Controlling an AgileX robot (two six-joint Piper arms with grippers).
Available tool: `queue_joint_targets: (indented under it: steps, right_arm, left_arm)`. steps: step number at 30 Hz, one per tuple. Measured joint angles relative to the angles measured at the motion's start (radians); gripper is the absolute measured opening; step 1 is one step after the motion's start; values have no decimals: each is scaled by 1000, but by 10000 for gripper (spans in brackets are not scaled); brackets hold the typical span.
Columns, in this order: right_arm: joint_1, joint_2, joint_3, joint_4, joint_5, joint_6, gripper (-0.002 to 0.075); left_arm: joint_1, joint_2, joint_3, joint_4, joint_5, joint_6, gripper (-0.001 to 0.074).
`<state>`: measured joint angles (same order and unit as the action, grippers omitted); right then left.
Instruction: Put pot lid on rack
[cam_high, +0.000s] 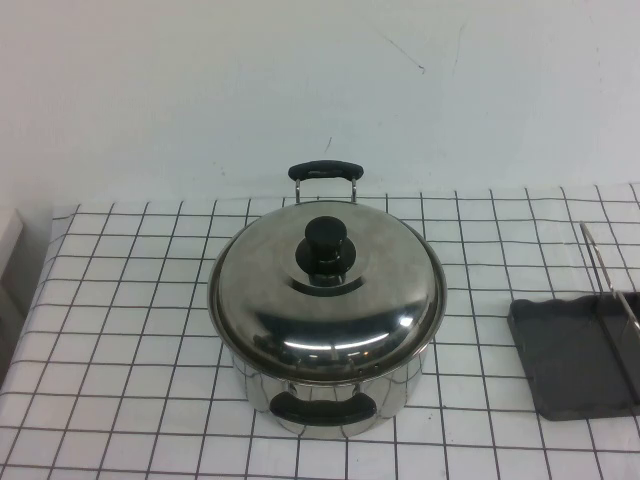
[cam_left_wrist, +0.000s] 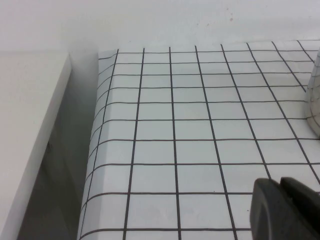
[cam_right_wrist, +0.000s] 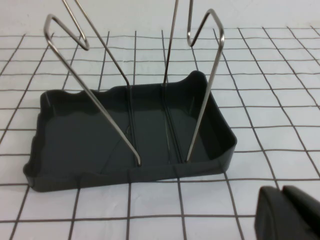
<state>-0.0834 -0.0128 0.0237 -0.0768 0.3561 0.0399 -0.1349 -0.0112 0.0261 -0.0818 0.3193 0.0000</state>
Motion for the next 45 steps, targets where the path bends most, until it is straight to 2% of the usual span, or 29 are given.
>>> queue_joint_targets:
  steps: [19,24,29,32,39,45]
  right_arm:
    - [0,0,0,0,0,0,-3]
    - [0,0,0,0,0,0,-3]
    - [0,0,0,0,0,0,-3]
    - [0,0,0,0,0,0,-3]
    - [0,0,0,0,0,0,-3]
    - [0,0,0,0,0,0,-3]
  left_arm:
    - [0,0,0,-50,-4,0,-3]
    - [0,0,2,-221,-70,0,-3]
    - [0,0,2,-609,-238,-64,-3]
    - [0,0,2,-740,-282,-73,-3]
    - [0,0,2,-785,-237,-35,-3]
    - [0,3,-34,-773,-66,98,-3]
